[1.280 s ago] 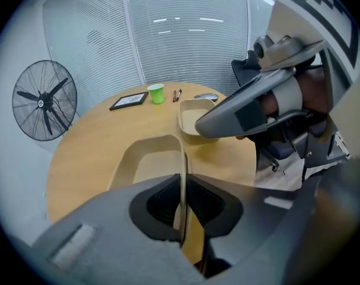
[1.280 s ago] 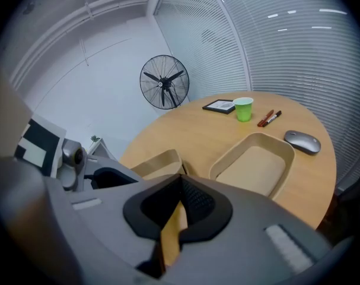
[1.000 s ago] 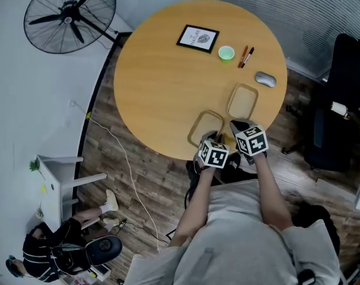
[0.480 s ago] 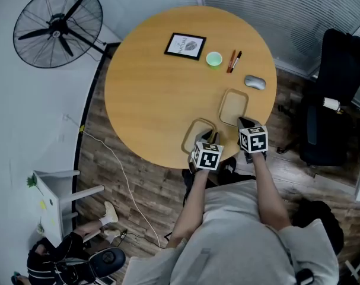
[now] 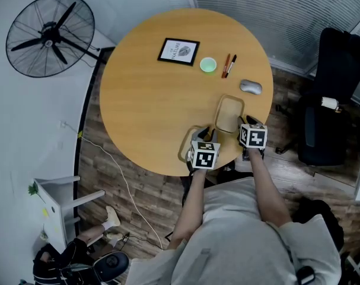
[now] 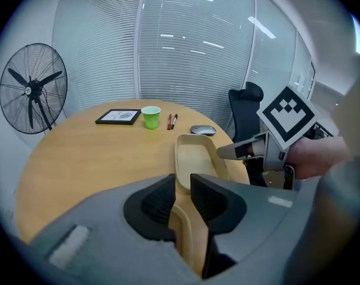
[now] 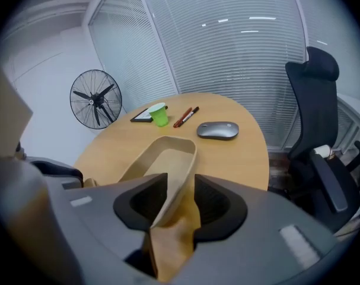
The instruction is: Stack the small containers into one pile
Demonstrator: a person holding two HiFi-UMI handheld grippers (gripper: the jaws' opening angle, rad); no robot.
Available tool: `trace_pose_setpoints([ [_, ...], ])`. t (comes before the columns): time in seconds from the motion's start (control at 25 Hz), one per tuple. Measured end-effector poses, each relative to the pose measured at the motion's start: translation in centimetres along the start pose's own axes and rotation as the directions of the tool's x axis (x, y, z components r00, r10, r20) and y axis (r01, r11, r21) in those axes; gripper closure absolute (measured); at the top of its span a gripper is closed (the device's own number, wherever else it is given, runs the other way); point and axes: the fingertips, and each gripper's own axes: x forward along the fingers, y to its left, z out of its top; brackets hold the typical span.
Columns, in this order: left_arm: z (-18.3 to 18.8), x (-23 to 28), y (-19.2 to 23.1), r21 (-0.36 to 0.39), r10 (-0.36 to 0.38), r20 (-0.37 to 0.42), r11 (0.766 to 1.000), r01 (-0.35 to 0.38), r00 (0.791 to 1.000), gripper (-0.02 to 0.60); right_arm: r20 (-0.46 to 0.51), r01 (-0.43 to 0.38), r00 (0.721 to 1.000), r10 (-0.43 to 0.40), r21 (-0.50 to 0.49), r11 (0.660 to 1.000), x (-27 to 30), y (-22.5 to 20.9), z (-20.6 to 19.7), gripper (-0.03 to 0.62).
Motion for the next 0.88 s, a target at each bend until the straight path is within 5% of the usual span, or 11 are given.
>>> trace_pose_setpoints([
  [0.32, 0.3, -0.4, 1.9, -0.056, 0.029, 0.020, 0.998, -0.028, 0.999, 0.499, -0.052, 0.025, 0.998, -0.021, 0.083, 0.996, 1.8, -0.4, -1.1, 0.487],
  [0.56, -0.6, -1.7, 4.4, -0.101, 0.043, 0.029, 0.994, -0.039, 0.999, 0.574, -0.036, 0.060, 0.998, -0.055, 0.145, 0.988, 2.1, 0.0, -0.8, 0.543],
  [0.88, -0.8, -3.1, 7.1, -0.073, 0.000, 0.035, 0.997, 0.002, 0.999, 0.574, -0.005, 0.130, 0.991, -0.132, 0.226, 0.965, 1.5, 0.9, -0.6, 0.577],
])
